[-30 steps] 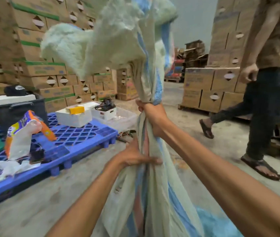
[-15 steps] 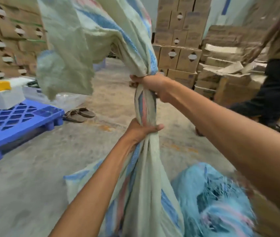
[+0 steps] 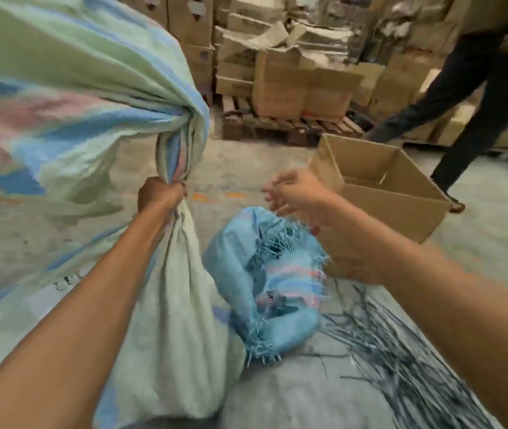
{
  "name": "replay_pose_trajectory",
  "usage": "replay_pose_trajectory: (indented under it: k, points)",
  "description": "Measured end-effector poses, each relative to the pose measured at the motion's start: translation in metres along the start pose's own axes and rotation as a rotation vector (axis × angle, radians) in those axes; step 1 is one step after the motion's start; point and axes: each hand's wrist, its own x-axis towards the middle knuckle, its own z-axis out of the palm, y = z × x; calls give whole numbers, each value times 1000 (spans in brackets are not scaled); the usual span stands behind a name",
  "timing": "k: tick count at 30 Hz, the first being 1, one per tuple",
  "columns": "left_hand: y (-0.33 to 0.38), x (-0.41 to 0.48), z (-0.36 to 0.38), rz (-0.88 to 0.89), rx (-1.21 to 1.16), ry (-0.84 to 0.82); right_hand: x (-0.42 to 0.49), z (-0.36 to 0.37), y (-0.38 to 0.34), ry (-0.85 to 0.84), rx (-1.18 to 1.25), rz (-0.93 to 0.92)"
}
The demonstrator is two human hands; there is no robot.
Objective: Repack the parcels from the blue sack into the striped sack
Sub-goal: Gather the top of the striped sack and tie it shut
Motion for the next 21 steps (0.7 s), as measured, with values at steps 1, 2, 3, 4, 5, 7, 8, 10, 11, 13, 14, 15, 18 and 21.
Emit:
replay_pose_trajectory:
  k: [1, 2, 3, 4, 5, 7, 8, 10, 11, 13, 14, 15, 18, 21]
  points:
    - [-8, 1, 5, -15, 15, 11, -8, 0, 39, 85, -173, 24]
    - [-12, 1, 6, -26, 24, 13, -14, -1, 77, 144, -333, 38]
    - [-15, 3, 8, -41, 25, -2, -24, -1, 113, 177, -458, 72]
    - [-17, 5, 11, -49, 13, -33, -38, 0, 146, 193, -530, 130]
    - [-20, 8, 16, -56, -5, -44, -53, 1, 179, 196, -592, 196]
    - [-23, 10, 19, -48, -56, -40, -80, 7, 231, 150, -756, 263]
    - [-30, 9, 30, -45, -60, -47, -94, 14, 261, 85, -820, 303]
    - [-35, 3, 36, -28, -22, -63, -109, 27, 298, -17, -907, 315]
    - [-40, 0, 43, -28, 24, -74, -114, 34, 315, -42, -952, 324]
    - [-51, -3, 49, -19, 110, -90, -121, 45, 340, -22, -1075, 298]
    - [-55, -3, 50, -17, 154, -94, -123, 49, 349, -3, -1124, 294]
    - [-60, -4, 52, -16, 188, -89, -124, 52, 357, 8, -1155, 313]
    - [-66, -4, 52, -11, 235, -87, -125, 53, 367, 35, -1193, 326]
    - [-67, -7, 50, -15, 225, -107, -128, 51, 367, 15, -1180, 313]
